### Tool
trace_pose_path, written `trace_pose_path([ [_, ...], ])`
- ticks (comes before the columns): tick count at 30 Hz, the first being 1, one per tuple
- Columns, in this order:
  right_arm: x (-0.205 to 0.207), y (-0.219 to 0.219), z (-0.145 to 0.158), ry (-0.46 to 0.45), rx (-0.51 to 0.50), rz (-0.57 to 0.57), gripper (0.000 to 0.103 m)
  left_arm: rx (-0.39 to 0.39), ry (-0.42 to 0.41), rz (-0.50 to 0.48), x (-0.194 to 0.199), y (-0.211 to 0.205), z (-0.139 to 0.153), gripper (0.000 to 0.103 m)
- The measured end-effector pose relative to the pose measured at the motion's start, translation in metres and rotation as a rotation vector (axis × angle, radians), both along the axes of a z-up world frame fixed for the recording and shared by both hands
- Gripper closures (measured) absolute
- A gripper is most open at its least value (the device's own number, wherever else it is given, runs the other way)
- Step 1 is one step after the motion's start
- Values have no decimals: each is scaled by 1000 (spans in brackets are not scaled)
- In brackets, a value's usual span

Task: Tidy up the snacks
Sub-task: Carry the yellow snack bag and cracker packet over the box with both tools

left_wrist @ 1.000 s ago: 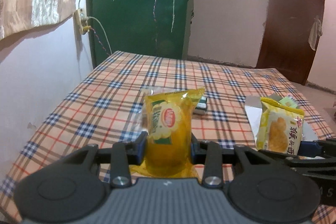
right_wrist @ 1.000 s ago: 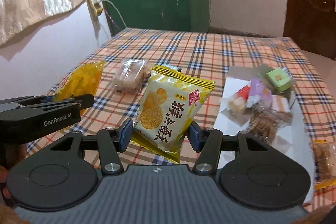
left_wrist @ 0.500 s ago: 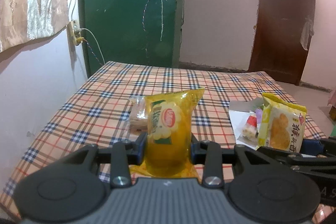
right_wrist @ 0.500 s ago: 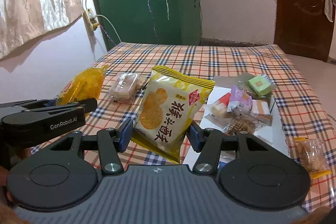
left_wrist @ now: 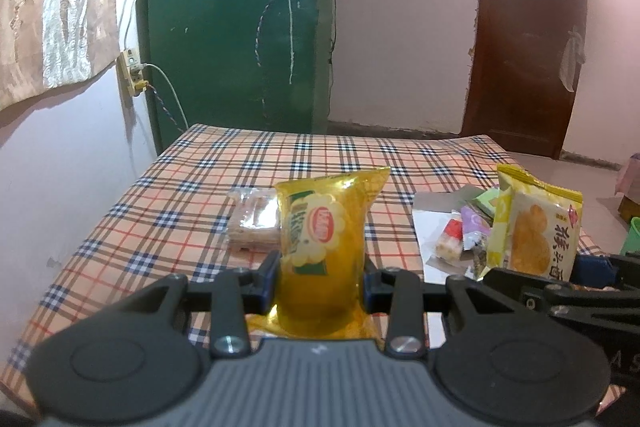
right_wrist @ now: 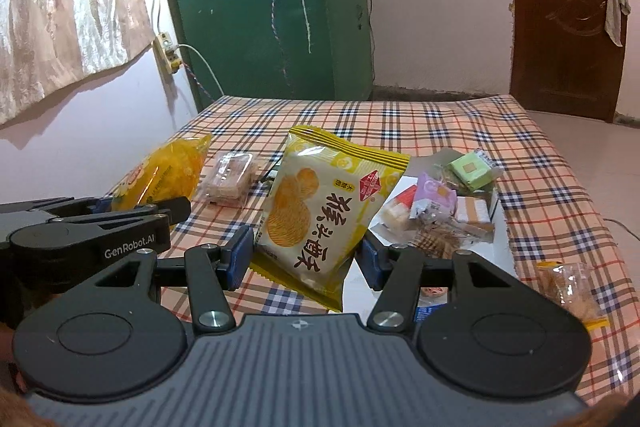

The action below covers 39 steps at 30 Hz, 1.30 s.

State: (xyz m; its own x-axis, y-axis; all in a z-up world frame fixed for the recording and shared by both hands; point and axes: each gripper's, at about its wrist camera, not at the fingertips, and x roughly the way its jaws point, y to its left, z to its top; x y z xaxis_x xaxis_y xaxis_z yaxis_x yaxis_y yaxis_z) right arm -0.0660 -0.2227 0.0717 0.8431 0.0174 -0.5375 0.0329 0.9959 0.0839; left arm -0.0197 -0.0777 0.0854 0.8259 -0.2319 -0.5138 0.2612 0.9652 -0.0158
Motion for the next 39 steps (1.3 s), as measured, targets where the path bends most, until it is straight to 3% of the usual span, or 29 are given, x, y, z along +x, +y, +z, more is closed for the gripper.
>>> trace_pose_path([
  [39, -39, -28, 3, -32, -9, -152, 35, 10, -3, -141, -20, -56, -3, 67],
])
